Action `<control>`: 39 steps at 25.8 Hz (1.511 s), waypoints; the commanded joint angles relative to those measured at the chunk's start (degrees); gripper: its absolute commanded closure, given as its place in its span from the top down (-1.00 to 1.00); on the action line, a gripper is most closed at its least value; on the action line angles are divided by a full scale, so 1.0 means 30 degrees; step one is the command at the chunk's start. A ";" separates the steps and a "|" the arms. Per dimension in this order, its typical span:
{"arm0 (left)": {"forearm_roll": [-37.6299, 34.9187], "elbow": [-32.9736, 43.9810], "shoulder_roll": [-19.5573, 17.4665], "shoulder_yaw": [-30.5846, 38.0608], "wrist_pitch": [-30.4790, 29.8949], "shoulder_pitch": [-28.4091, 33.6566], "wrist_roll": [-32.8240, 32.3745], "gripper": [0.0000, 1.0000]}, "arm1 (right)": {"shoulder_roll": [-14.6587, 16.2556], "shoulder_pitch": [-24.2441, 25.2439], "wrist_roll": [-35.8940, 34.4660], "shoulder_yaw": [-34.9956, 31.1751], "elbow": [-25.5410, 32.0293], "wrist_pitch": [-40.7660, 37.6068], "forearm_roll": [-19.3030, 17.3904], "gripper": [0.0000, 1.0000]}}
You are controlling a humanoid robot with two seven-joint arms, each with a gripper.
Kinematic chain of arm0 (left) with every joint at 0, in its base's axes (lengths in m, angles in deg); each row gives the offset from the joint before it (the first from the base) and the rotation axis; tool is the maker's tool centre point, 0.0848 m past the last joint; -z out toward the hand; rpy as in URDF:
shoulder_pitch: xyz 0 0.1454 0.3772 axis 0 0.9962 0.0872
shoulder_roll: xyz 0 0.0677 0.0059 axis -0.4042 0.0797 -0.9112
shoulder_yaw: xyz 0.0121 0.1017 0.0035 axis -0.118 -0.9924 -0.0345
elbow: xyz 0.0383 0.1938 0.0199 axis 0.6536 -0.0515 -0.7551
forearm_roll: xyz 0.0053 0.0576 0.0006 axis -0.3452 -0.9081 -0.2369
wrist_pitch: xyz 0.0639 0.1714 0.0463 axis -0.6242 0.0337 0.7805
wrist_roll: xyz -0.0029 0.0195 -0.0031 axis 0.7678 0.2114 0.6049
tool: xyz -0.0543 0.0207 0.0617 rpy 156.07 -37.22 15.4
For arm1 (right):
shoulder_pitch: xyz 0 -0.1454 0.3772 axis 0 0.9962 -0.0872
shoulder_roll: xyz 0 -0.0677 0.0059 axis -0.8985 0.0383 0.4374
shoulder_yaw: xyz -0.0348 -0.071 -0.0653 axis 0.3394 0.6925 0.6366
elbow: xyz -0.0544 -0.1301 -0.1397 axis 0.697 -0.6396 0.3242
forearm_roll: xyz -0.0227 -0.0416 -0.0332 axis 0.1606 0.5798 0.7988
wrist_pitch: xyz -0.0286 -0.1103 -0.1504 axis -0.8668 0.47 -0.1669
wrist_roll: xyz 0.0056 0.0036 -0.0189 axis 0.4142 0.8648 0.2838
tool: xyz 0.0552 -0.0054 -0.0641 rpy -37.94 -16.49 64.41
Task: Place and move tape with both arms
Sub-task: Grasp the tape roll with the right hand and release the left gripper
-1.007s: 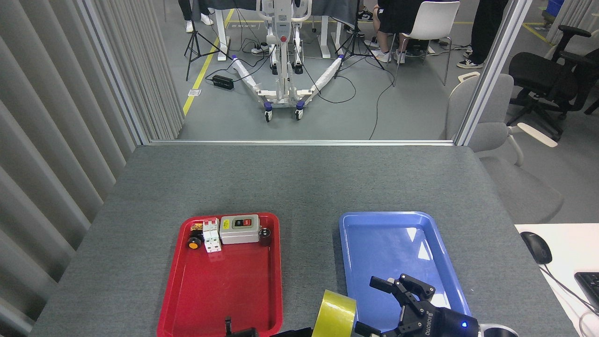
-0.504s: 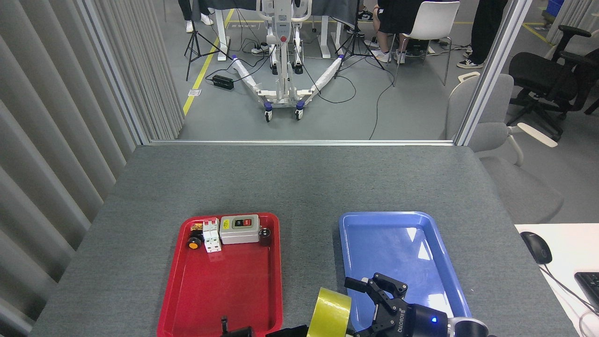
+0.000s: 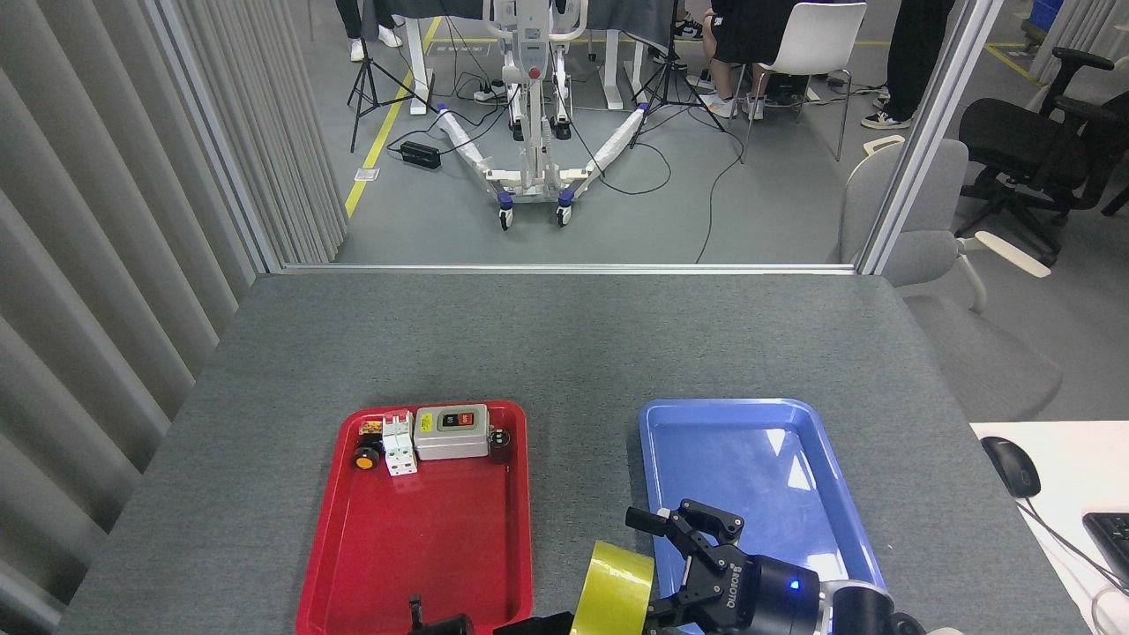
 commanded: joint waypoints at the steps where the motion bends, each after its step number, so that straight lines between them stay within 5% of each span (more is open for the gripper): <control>1: 0.0000 -0.0006 -0.0002 0.0086 -0.0046 -0.0004 0.0001 -1.00 | -0.0327 -0.0120 0.0016 -0.0002 -0.0200 -0.0007 0.0025 0.65; 11: 0.0030 -0.0036 -0.0002 0.0438 -0.0046 -0.0004 -0.0028 -1.00 | -0.0327 -0.0120 0.0045 0.0027 -0.0171 -0.0007 0.0025 0.30; 23: 0.0030 -0.0065 -0.0002 0.0555 -0.0046 -0.0063 -0.0057 -1.00 | -0.0327 -0.0120 0.0074 0.0262 -0.0200 -0.0007 0.0025 -0.62; 36: 0.0030 -0.0270 -0.0002 0.0731 -0.0105 -0.0063 -0.0028 -1.00 | -0.0327 -0.0120 0.0045 0.0262 -0.0200 -0.0007 0.0025 -0.66; 39: -0.0117 -0.0446 -0.0002 0.0818 -0.0427 -0.0121 0.0001 -0.31 | -0.0327 -0.0120 0.0045 0.0262 -0.0200 -0.0007 0.0025 -0.66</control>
